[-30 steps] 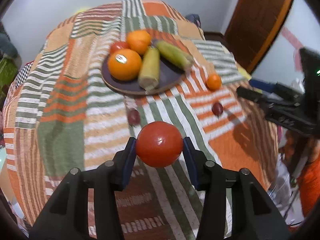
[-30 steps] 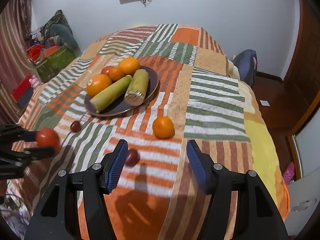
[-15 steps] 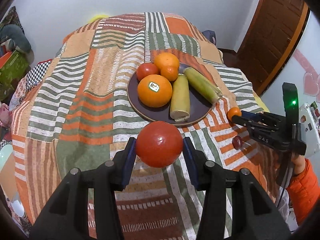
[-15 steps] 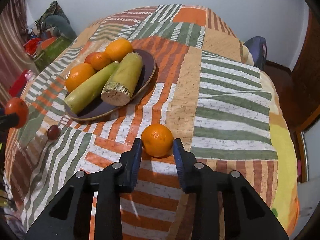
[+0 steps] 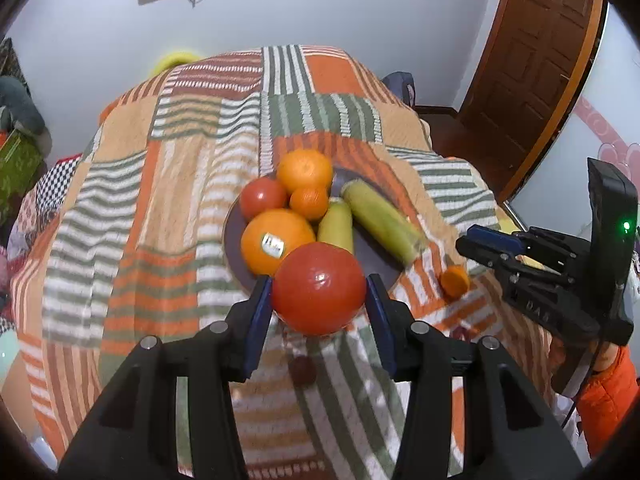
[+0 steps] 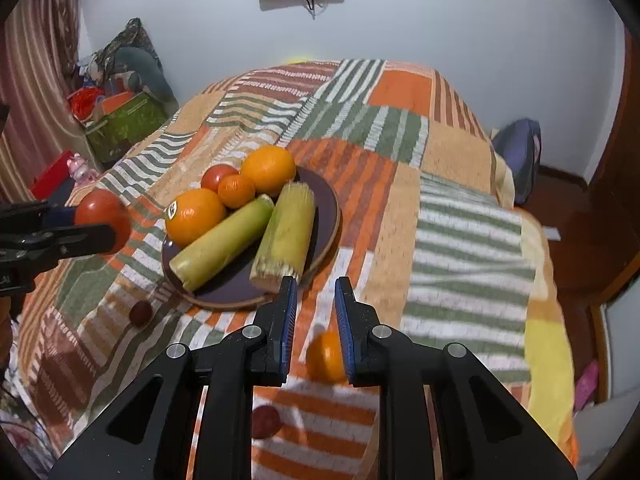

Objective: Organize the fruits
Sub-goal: 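Grasp another red tomato with the left gripper while the right grasps a tangerine, then lift the tomato and tangerine and carry them over the purple plate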

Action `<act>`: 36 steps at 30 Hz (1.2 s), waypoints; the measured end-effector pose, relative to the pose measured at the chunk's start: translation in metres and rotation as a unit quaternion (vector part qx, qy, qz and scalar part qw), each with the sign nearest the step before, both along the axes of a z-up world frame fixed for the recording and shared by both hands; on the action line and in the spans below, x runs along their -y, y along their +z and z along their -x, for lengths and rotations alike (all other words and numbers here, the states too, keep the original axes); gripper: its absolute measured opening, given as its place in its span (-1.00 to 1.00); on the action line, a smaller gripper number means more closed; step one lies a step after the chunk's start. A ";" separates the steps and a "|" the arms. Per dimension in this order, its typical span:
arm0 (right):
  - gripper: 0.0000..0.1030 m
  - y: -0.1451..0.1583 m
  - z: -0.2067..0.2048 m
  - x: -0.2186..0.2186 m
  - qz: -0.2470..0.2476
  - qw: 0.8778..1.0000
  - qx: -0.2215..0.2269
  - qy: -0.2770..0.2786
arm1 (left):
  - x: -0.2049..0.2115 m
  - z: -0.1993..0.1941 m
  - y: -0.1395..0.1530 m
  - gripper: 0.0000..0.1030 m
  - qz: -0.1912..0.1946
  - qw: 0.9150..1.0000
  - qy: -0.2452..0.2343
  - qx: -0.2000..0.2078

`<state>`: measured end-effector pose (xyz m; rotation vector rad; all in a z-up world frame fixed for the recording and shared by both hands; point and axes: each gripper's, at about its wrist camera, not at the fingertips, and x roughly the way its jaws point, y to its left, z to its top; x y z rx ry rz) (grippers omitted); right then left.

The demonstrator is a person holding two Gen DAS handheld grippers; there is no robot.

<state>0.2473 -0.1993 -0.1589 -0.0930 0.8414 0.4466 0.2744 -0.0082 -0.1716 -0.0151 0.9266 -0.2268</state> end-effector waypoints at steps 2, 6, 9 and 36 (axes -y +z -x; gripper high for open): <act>-0.64 -0.003 -0.003 0.002 -0.004 1.000 -0.007 -0.006 | 0.002 -0.007 0.000 -0.10 0.007 1.000 -0.003 0.001; -0.13 -0.012 0.001 0.016 -0.017 0.999 -0.025 -0.018 | 0.001 -0.010 -0.003 -0.10 0.014 1.000 -0.005 0.000; -0.01 -0.017 0.009 0.025 -0.004 0.999 -0.025 -0.021 | -0.002 -0.009 -0.010 -0.10 0.013 1.000 -0.005 -0.010; -0.38 -0.010 0.004 0.003 -0.030 0.999 -0.017 0.014 | -0.003 -0.017 -0.014 -0.10 0.026 1.000 -0.008 -0.017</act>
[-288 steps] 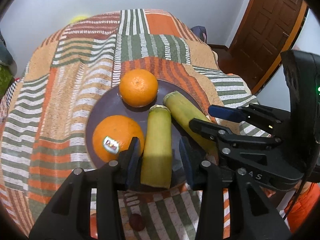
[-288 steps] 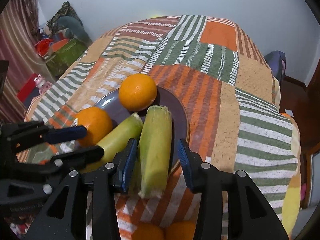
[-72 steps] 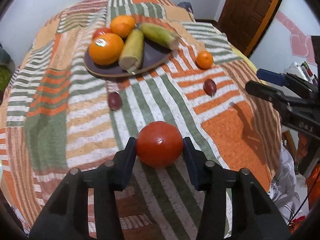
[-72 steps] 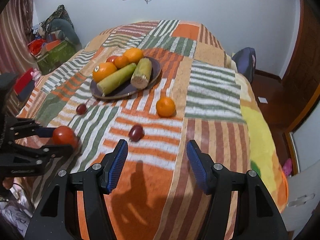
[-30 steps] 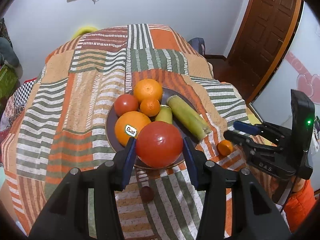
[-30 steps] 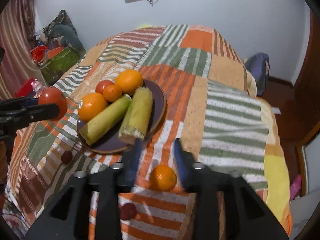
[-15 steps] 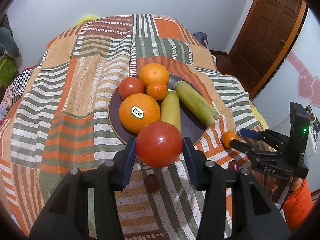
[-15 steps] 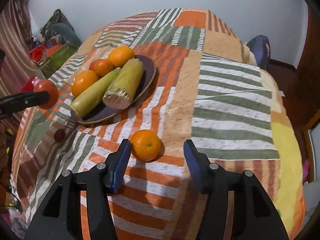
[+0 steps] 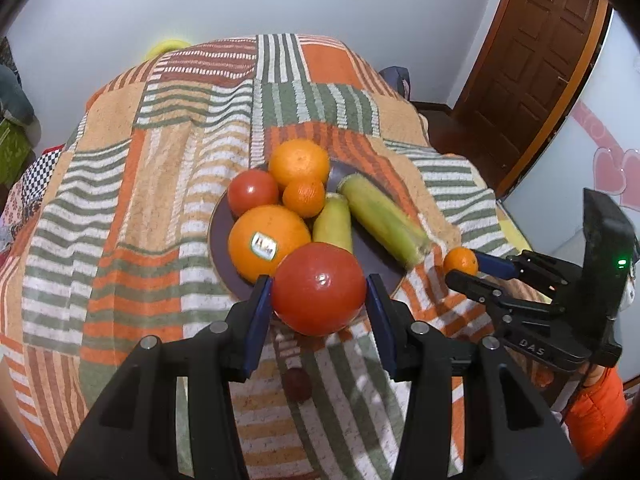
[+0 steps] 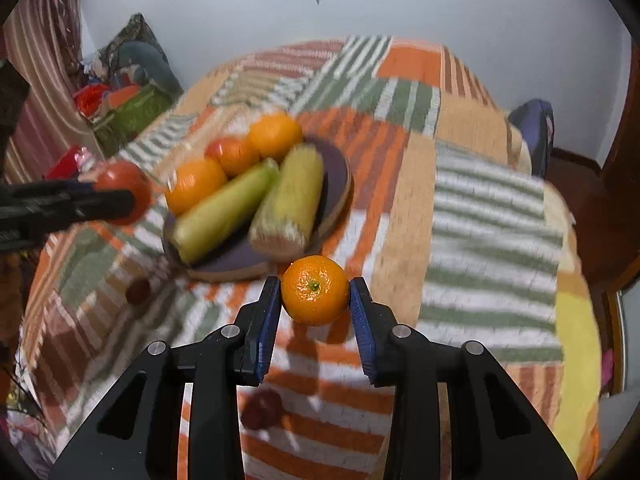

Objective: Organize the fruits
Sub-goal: 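Lift the tomato and tangerine and carry them over the purple plate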

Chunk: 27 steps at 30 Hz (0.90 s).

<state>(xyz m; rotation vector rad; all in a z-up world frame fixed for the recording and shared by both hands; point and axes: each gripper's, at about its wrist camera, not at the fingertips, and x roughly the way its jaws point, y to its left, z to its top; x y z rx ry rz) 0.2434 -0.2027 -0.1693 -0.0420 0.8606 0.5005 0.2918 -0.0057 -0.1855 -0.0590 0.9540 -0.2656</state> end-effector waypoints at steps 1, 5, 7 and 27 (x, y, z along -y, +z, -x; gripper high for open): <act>-0.38 0.005 -0.002 -0.002 -0.002 1.000 0.007 0.001 | 0.002 -0.002 0.001 -0.10 0.002 1.000 -0.001 0.001; -0.38 0.019 -0.013 -0.015 -0.003 0.999 0.030 0.012 | 0.010 -0.017 0.005 -0.10 -0.005 1.000 -0.006 0.010; -0.38 0.021 -0.018 -0.023 -0.001 0.999 0.037 0.019 | 0.013 -0.025 0.004 -0.10 -0.012 1.000 -0.008 0.011; -0.37 0.001 -0.048 -0.068 0.032 0.997 0.032 0.059 | 0.014 -0.068 -0.015 -0.10 -0.002 1.000 -0.011 -0.010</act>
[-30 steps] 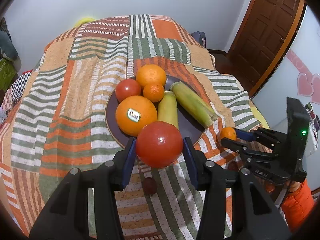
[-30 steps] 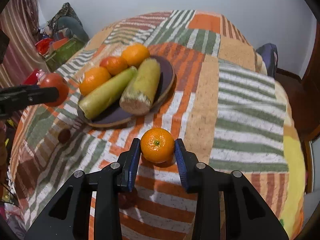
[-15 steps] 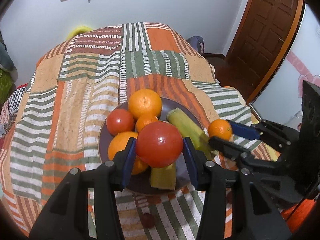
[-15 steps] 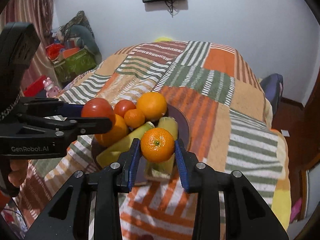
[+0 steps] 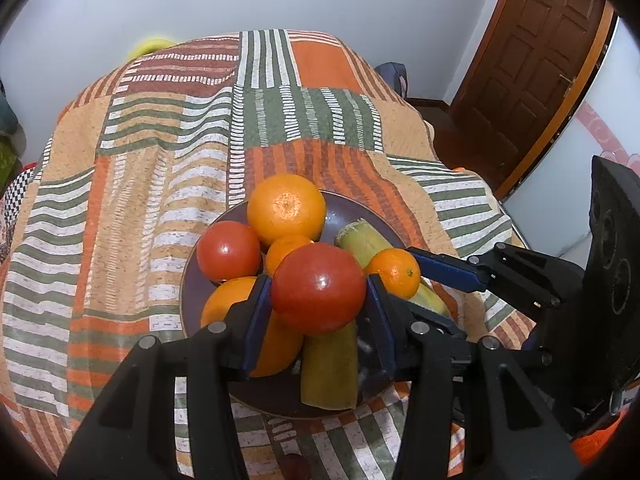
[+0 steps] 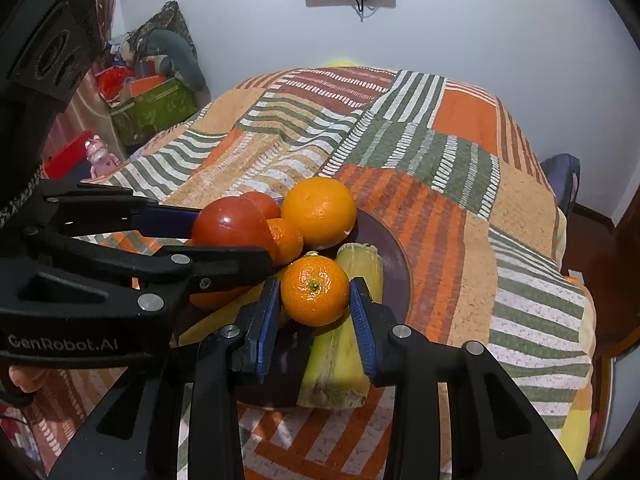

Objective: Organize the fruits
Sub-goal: 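Lift the tomato and tangerine and carry them over the purple plate, then lower both fruits onto the plate and open both grippers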

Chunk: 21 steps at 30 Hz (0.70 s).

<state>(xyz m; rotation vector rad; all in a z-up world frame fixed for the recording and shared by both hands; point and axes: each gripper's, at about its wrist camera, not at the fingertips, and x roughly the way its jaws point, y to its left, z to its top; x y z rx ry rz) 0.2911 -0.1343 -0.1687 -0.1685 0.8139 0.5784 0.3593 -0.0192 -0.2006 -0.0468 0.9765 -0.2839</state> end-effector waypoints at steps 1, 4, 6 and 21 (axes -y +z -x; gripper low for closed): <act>-0.37 0.000 0.000 0.000 0.001 1.000 0.002 0.000 | -0.001 0.000 0.000 -0.07 0.003 1.000 -0.001 0.001; -0.35 0.000 0.000 0.000 0.002 1.000 0.000 -0.004 | -0.001 0.002 0.004 -0.05 0.008 1.000 -0.003 0.006; -0.32 0.000 -0.001 0.001 0.001 1.000 -0.005 -0.006 | -0.001 0.003 0.006 -0.03 0.003 1.000 -0.003 0.010; -0.15 0.026 0.028 0.021 -0.011 1.000 0.004 -0.025 | -0.019 0.045 0.027 0.03 -0.013 0.999 0.027 0.026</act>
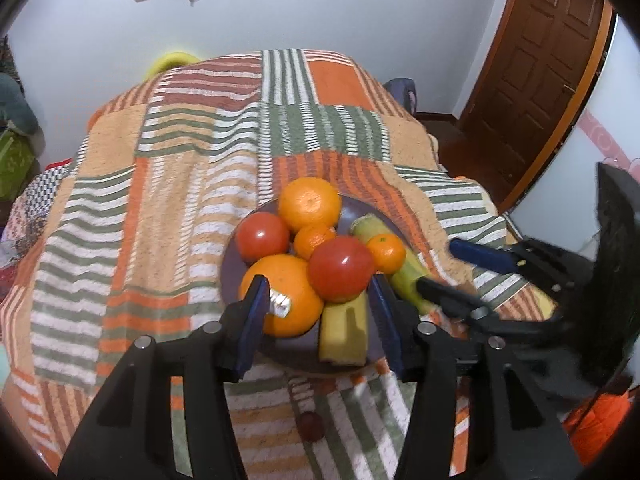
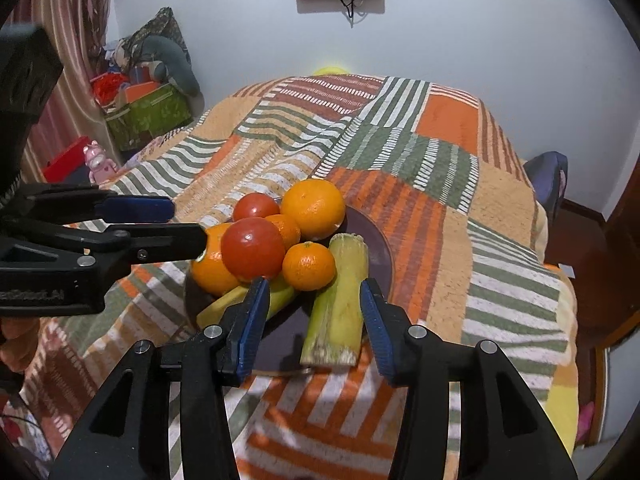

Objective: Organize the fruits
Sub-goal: 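Lower both fruits onto the plate and open both grippers, then grasp a dark red plum with the left gripper while the right grasps another plum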

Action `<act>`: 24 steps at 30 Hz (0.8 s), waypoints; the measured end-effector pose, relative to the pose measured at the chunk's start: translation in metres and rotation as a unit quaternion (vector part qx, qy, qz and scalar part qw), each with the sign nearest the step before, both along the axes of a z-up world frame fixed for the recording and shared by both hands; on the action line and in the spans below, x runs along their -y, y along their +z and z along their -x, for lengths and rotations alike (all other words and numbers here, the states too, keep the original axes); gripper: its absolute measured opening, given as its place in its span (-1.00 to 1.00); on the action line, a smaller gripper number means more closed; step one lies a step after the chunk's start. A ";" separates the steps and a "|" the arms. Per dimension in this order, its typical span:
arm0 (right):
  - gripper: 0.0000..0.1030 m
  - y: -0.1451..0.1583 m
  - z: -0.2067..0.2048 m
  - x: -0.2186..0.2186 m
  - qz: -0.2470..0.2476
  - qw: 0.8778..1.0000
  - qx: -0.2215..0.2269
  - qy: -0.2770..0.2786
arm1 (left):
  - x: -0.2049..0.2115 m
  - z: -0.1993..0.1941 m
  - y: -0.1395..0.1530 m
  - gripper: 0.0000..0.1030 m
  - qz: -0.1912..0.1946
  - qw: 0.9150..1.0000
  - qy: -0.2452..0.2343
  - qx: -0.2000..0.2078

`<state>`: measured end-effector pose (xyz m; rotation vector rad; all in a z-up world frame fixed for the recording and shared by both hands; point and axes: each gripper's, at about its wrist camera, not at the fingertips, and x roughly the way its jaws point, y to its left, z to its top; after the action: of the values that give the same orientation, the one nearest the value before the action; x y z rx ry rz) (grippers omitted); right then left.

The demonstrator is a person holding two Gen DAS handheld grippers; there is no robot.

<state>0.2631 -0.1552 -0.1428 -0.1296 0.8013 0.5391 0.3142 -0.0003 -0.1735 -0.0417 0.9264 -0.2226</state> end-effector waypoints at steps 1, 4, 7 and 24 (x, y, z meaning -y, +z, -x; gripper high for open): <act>-0.15 0.002 0.004 0.003 -0.005 1.000 -0.001 -0.003 | -0.002 0.005 0.000 0.04 -0.003 1.000 0.002 -0.002; -0.15 0.006 0.017 0.012 -0.009 1.000 0.001 -0.014 | -0.007 0.019 -0.002 0.04 -0.011 1.000 0.006 -0.007; -0.15 0.005 0.032 0.021 -0.014 1.000 -0.003 -0.027 | -0.011 0.033 -0.002 0.04 -0.012 1.000 0.011 -0.012; -0.15 -0.040 0.078 0.044 -0.027 0.993 -0.087 -0.069 | -0.023 0.089 -0.051 0.16 -0.002 0.997 0.012 -0.081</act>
<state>0.1852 -0.1995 -0.1827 0.0236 0.9565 0.4458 0.2254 0.0227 -0.2241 -0.0688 1.0866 -0.1964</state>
